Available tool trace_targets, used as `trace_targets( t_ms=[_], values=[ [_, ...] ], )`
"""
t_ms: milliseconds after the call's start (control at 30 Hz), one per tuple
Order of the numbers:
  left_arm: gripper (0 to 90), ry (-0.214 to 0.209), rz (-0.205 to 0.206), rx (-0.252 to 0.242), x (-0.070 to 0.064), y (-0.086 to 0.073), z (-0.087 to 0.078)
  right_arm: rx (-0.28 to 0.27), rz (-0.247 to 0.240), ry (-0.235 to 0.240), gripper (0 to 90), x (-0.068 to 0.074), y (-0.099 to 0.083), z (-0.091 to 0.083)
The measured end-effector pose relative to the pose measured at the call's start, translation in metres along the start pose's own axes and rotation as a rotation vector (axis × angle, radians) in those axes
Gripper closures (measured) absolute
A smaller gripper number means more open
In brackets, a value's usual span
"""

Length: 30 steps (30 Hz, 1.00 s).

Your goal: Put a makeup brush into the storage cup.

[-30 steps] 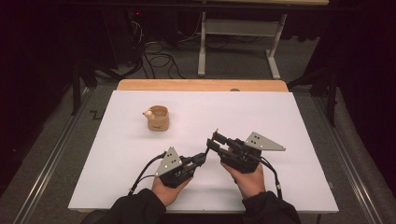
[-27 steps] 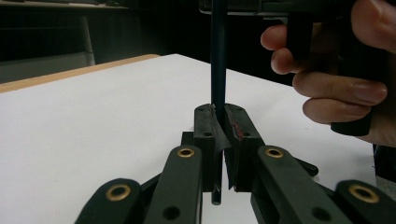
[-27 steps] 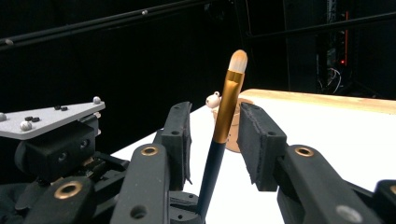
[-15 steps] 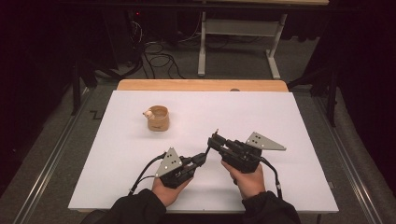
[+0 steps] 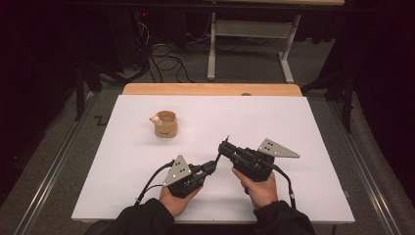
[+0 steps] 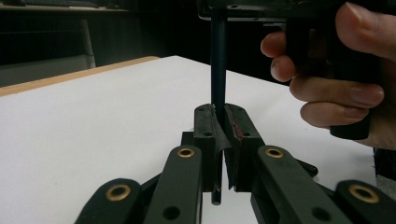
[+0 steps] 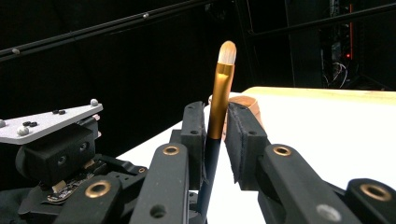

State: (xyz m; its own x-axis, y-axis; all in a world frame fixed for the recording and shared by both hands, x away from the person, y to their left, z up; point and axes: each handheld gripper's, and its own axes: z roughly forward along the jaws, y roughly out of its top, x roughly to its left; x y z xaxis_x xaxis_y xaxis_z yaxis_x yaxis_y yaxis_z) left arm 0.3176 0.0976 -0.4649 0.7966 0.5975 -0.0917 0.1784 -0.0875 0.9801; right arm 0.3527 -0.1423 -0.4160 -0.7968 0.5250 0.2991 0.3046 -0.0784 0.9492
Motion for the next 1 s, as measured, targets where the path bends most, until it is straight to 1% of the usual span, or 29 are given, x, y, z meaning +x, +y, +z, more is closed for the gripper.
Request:
trace_targets(
  t_ms=[300, 833, 867, 1000],
  values=[
    [84.2, 0.0, -0.001, 0.005, -0.0006, -0.0008, 0.001, 0.004, 0.008, 0.012, 83.4, 0.0003, -0.0002, 0.0004],
    [83.6, -0.008, 0.001, 0.015, 0.0002, 0.0001, 0.0014, 0.009, -0.007, 0.022, 84.7, 0.0021, -0.0004, 0.0006],
    [83.3, -0.007, 0.003, 0.018, 0.0004, 0.0006, 0.0012, 0.008, -0.009, 0.022, 84.7, 0.002, -0.0003, 0.0006],
    [76.9, -0.012, -0.006, 0.022, 0.0019, 0.0016, 0.0012, 0.007, -0.013, 0.019, 84.7, 0.0026, -0.0002, 0.0005]
  ],
)
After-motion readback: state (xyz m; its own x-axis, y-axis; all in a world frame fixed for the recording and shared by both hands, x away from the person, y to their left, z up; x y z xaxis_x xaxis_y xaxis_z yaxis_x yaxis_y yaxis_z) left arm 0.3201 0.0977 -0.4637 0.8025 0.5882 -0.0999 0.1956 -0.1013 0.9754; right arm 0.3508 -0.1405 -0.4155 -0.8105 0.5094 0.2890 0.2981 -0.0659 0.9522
